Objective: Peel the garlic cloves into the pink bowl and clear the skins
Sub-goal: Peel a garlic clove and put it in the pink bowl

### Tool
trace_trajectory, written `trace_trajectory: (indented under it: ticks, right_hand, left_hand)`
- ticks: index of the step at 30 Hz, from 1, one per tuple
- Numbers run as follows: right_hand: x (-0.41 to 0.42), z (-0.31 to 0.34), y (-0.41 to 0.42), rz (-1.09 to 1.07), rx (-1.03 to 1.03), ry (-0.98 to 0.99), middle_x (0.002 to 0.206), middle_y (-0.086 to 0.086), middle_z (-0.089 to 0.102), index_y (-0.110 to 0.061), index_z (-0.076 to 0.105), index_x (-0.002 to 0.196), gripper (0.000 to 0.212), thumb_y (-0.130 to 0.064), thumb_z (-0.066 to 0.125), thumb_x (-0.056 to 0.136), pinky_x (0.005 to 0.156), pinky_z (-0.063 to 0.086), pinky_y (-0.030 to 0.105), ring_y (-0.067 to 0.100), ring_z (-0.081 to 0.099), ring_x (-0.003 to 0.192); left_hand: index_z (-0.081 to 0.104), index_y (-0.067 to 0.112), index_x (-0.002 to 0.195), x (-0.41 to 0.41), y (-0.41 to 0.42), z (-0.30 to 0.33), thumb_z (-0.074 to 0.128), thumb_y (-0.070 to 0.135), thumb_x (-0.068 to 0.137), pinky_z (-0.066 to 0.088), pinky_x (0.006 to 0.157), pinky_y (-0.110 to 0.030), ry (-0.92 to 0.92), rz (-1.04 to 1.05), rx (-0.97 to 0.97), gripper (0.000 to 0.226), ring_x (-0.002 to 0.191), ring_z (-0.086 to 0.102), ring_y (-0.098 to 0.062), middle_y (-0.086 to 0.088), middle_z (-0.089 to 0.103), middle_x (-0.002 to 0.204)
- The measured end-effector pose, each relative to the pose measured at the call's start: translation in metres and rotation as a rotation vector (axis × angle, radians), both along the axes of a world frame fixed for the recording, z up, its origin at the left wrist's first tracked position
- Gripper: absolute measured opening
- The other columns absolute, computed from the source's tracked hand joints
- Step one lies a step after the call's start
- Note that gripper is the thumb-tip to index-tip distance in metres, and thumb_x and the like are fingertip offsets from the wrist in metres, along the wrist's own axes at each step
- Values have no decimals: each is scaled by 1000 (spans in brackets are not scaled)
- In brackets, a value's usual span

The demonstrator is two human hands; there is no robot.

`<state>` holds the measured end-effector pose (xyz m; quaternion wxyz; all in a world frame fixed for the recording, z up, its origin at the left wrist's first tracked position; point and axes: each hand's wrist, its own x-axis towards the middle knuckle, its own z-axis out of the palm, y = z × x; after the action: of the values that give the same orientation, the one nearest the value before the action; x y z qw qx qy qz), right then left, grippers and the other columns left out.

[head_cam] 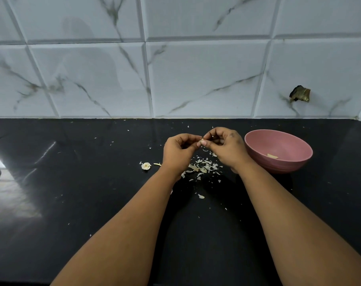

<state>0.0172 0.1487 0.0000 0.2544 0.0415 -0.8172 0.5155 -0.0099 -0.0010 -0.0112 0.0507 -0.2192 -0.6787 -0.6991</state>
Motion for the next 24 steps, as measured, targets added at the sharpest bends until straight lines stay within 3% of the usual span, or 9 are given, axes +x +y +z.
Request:
trace_trajectory:
  ticks: [5,8,12,17,24]
  right_hand:
    - [0,-1,1,16,-19,-35,83,6,70,-17,65,77,16,-9,78,80,73,54,28,14,65,76]
    - [1,-1,0,52,-26,-62,78,1,67,-20,62,75,19,-8,76,82,70,51,23,12,62,74]
    - [2,-1,0,17,-33,-22,84,5,68,-17,64,80,17,-9,79,79,73,54,25,13,62,76]
    - [3,-1,1,56,-52,-40,80,4,67,-11,66,81,13,-7,78,80,69,52,19,12,62,74]
    - [0,-3,0,69,51,-83,77,-2,63,-22,60,78,19,-9,70,87,66,44,20,8,55,69]
  left_hand:
    - [75,17,89,-1,0,-2,75,4,83,56,79,-22,-6,4,0,14,88,72,-13,-3,76,88]
    - [75,20,85,-2,-1,-2,76,3,83,54,75,-18,9,1,-15,17,84,72,-8,3,76,83]
    - [74,23,83,-2,-2,-1,75,3,83,54,75,-18,16,-9,-13,20,84,72,-7,6,76,81]
    - [74,24,83,-4,-3,-2,75,2,83,54,74,-17,24,-17,-47,22,81,71,-6,7,76,80]
    - [74,21,84,-3,-2,-3,77,4,81,54,72,-17,2,9,-36,18,78,71,-4,5,75,79]
